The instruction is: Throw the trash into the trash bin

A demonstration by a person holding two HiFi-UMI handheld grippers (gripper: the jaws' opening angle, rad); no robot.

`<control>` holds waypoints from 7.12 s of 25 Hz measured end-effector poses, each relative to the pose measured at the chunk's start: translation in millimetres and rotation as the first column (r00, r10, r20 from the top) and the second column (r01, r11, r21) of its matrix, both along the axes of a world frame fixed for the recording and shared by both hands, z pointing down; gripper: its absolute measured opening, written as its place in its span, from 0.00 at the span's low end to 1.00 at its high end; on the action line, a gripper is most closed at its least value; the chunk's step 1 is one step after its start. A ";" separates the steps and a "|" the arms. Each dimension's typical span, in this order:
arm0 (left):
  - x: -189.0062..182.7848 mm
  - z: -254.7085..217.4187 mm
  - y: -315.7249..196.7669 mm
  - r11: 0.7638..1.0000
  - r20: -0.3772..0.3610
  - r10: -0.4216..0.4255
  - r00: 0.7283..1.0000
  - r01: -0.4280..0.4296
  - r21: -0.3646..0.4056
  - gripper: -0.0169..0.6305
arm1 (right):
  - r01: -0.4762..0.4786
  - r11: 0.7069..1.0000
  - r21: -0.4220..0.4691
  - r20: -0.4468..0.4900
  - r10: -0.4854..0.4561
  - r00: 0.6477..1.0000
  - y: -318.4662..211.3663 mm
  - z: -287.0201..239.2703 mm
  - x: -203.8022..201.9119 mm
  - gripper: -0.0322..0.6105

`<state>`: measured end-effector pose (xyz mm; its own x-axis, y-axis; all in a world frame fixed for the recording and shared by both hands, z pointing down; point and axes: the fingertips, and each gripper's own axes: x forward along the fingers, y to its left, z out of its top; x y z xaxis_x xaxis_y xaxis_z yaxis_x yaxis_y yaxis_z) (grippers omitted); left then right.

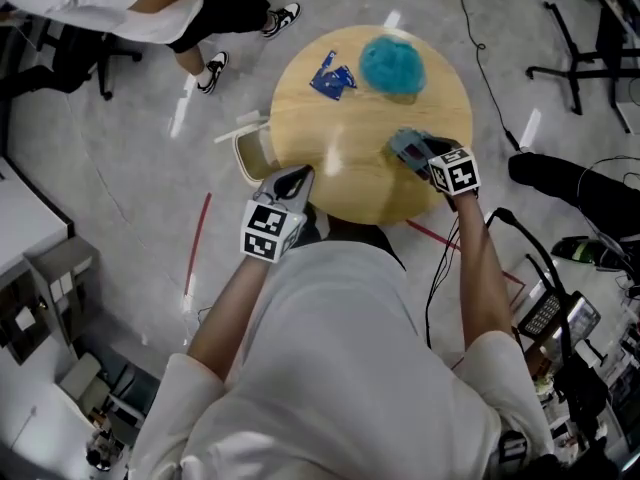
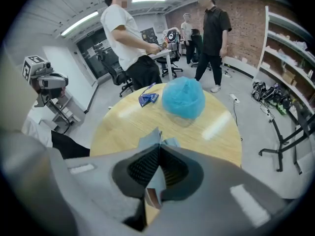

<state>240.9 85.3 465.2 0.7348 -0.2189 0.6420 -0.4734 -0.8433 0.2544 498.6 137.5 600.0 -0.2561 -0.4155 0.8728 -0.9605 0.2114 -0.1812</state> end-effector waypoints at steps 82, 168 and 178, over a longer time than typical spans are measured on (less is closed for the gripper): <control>-429.8 43.4 -30.2 0.903 0.023 -0.424 0.905 0.425 -0.055 0.03 | 0.442 0.897 -0.007 0.153 -0.436 0.887 -151.0 16.1 -506.1 0.06; -429.4 272.8 -32.0 0.870 0.111 -0.446 0.888 0.459 -0.179 0.03 | 0.144 0.990 -0.008 0.156 -0.141 0.978 -138.1 253.8 -532.1 0.06; -401.4 190.1 -23.5 0.888 0.077 -0.416 0.906 0.424 -0.177 0.03 | 0.148 0.987 0.063 0.175 -0.157 0.972 -114.5 136.1 -514.3 0.05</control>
<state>-160.5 61.7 655.3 0.5763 -0.3767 0.7253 -0.7847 -0.5030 0.3623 -15.7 23.0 736.2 -0.4701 -0.4007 0.7864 -0.8691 0.3656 -0.3333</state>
